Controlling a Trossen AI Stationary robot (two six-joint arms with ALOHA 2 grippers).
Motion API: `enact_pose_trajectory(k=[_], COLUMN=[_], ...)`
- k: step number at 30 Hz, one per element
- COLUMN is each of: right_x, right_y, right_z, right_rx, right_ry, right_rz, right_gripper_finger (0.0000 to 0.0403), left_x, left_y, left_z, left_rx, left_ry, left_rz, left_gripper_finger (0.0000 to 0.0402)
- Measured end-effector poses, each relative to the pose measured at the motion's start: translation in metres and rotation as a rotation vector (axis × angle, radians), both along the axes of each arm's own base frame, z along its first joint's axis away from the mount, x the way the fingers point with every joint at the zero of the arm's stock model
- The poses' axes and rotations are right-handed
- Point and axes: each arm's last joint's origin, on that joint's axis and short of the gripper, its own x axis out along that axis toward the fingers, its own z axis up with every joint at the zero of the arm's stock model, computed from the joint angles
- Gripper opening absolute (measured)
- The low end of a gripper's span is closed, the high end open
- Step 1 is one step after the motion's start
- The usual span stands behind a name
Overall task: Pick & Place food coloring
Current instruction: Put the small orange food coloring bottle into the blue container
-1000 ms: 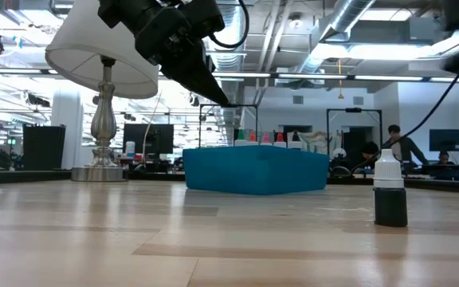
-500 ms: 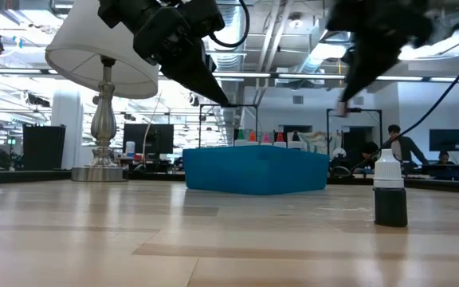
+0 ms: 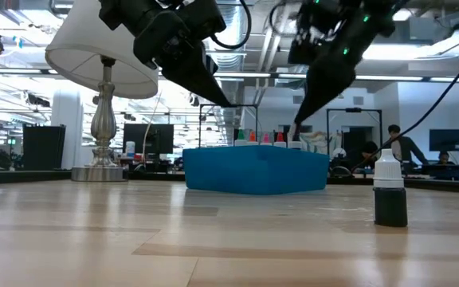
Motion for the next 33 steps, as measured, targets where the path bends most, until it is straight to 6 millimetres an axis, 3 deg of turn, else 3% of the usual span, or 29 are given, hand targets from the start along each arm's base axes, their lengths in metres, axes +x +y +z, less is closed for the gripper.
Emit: enact_pose_trajectory(k=[8,14,18,33], right_x=[0.011,0.016,0.022,0.03], right_y=[-0.038,-0.055,-0.06,-0.062], right_z=[-0.027,-0.044,-0.054,-0.055], right_rx=[0.069,0.105,0.135,0.156], right_ry=[0.016,0.013,0.03,0.05], right_rz=[-0.046,-0.074,-0.071,-0.079], right_gripper_finger=[0.0065,0.0066,0.0066,0.0066], left_x=[0.0,0.0,0.0,-0.001], left_y=[0.0,0.0,0.0,0.0], left_z=[0.0,0.0,0.0,0.0], left_rx=[0.003,0.003,0.002,0.002], left_ry=[-0.001,-0.002,-0.001,0.006], left_rz=[-0.002,-0.001,-0.001,-0.001], left_gripper_finger=[0.0041,0.0041,0.0041,0.0041])
